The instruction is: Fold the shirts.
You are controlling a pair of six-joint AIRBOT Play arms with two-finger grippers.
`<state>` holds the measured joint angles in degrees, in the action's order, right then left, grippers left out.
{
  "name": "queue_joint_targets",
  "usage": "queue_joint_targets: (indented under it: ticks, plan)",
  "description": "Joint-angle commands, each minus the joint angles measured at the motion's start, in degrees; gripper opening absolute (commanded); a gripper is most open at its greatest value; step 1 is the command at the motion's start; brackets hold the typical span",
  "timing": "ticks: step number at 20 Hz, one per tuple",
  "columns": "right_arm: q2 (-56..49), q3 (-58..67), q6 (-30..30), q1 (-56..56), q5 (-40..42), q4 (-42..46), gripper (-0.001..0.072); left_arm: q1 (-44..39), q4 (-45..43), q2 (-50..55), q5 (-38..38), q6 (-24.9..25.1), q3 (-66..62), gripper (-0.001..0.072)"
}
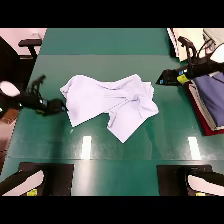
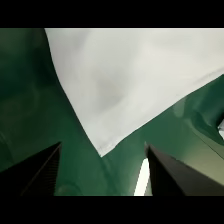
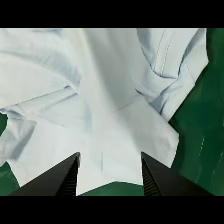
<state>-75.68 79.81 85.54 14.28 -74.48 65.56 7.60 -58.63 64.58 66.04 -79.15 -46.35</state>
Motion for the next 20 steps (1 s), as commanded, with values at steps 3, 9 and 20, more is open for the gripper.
queue_joint_targets:
  ticks: [3,9,20]
  plan:
    - [5.7,-8.1,-0.1,-0.1,2.8,-0.2,0.0431,0.2,10.5,-1.5,-9.5,2.0,13.8,0.0612]
    - [5.7,-8.3,-0.1,-0.1,4.5,-5.2,0.0431,-6.4,14.1,-1.3,-16.8,3.1,15.9,0.0612]
    - [5.7,-8.5,-0.1,-5.9,-1.7,-0.7,0.0431,-3.3,6.7,-1.6,-8.9,1.2,-3.1,0.003]
